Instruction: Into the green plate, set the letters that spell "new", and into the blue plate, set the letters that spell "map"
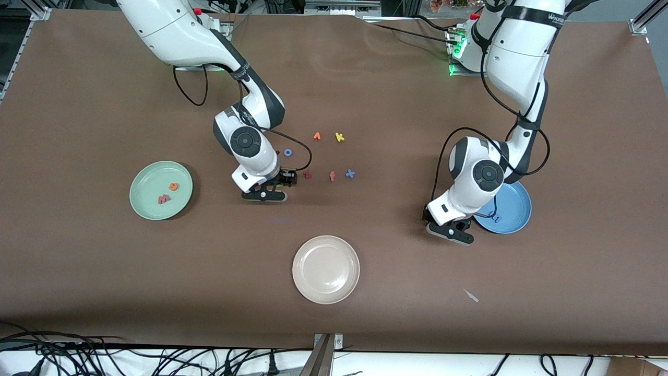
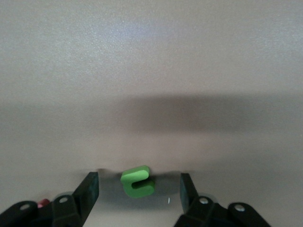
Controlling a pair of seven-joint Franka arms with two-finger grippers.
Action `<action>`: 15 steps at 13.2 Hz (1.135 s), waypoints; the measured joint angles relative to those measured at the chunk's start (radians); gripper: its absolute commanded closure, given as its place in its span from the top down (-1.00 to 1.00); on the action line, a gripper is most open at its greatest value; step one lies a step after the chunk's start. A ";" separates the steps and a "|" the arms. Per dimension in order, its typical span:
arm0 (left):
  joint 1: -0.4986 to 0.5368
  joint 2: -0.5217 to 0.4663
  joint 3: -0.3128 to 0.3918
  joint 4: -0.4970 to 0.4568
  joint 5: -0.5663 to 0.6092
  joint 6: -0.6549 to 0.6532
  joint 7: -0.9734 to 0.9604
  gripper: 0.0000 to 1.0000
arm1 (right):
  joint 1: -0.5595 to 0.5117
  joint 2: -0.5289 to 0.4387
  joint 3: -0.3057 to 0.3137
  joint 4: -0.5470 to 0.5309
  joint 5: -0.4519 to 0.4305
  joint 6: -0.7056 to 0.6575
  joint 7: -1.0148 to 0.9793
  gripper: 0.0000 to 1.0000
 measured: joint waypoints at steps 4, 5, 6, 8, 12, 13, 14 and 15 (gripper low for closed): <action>-0.007 0.000 0.008 0.003 0.000 0.000 0.000 -0.48 | 0.001 0.001 0.000 0.000 0.000 0.010 0.000 0.07; -0.007 0.000 0.009 0.004 0.000 0.001 0.000 -0.62 | 0.002 0.001 0.000 0.000 0.000 0.010 0.000 0.01; -0.007 0.000 0.010 0.005 0.000 0.001 0.000 -0.70 | 0.005 0.002 0.000 0.000 0.000 0.011 0.000 -0.05; -0.007 0.000 0.010 0.006 0.000 0.001 0.000 -0.76 | 0.008 0.003 0.000 0.000 0.000 0.012 0.000 -0.14; 0.010 -0.035 0.024 0.023 0.000 -0.028 0.000 -0.79 | 0.008 0.002 -0.002 0.000 -0.002 0.011 0.000 -0.38; 0.026 -0.065 0.028 0.026 0.000 -0.070 0.001 -0.79 | 0.007 0.001 -0.003 0.000 -0.002 0.011 0.000 -0.41; 0.046 -0.097 0.029 0.027 0.000 -0.118 0.008 -0.78 | 0.008 0.001 -0.003 0.000 -0.002 0.011 0.000 -0.45; 0.070 -0.130 0.030 0.026 0.000 -0.166 0.032 -0.79 | 0.008 0.001 -0.004 0.000 -0.003 0.010 0.000 -0.47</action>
